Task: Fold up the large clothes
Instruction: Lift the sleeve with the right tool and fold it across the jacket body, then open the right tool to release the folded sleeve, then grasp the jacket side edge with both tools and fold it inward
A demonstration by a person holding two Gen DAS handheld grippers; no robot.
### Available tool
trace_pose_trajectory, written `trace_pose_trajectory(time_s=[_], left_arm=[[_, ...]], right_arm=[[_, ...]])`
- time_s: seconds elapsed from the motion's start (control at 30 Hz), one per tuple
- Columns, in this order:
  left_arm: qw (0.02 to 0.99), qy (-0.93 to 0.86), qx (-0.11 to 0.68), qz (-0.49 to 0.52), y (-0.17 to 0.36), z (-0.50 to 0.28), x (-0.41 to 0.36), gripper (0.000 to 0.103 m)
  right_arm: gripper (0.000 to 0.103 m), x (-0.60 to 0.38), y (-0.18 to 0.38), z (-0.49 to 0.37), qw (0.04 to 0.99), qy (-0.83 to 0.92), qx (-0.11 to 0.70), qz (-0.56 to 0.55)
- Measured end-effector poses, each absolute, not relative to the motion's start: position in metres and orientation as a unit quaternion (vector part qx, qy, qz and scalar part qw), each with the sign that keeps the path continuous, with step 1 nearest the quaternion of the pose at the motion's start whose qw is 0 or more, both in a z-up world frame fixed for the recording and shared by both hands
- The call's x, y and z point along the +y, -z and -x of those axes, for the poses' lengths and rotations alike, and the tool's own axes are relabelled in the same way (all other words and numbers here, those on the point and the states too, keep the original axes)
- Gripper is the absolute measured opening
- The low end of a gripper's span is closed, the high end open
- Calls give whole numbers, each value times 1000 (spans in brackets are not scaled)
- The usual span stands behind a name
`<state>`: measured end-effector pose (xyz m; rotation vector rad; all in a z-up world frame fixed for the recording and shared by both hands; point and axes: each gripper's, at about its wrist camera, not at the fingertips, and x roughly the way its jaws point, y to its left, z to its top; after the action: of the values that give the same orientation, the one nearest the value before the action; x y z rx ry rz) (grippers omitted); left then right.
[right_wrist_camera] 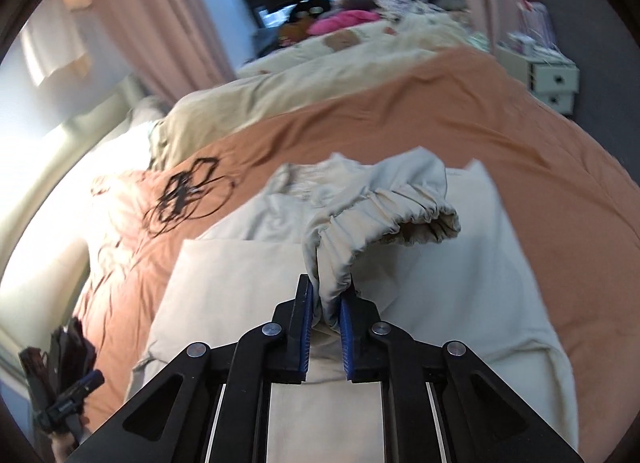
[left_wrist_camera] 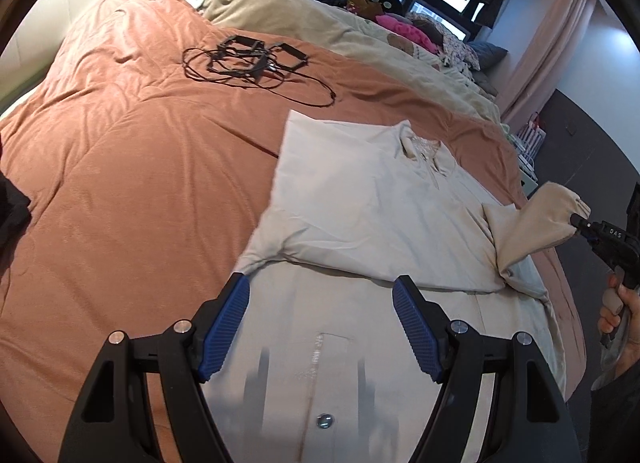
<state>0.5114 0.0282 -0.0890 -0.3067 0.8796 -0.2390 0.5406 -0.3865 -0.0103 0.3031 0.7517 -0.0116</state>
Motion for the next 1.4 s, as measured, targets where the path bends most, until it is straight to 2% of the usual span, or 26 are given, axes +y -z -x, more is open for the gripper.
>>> trace_pose_trajectory(time_s=[0.2, 0.27, 0.33, 0.37, 0.4, 0.47, 0.77, 1.1, 1.4], left_arm=[[888, 95, 421, 159, 90, -508, 64, 75], [887, 90, 422, 163, 92, -507, 73, 75], [887, 84, 423, 164, 93, -504, 83, 75], [887, 81, 424, 163, 93, -503, 86, 75], [887, 79, 425, 162, 94, -503, 90, 75], [887, 77, 425, 162, 93, -501, 95, 75], [885, 92, 428, 161, 89, -511, 76, 75], [877, 125, 446, 131, 95, -522, 16, 75], [874, 104, 462, 113, 107, -497, 21, 75]], right_arm=[[13, -311, 18, -567, 918, -33, 381, -101], [17, -288, 27, -577, 915, -40, 393, -90], [35, -264, 41, -586, 904, -56, 415, -87], [56, -254, 47, -589, 899, -66, 424, -90], [73, -247, 50, -588, 899, -74, 422, -93], [82, -239, 55, -587, 900, -76, 420, -88], [82, -276, 69, -569, 894, -42, 438, -79], [82, -398, 86, -527, 884, 46, 458, -84], [82, -486, 108, -453, 870, 100, 475, -88]])
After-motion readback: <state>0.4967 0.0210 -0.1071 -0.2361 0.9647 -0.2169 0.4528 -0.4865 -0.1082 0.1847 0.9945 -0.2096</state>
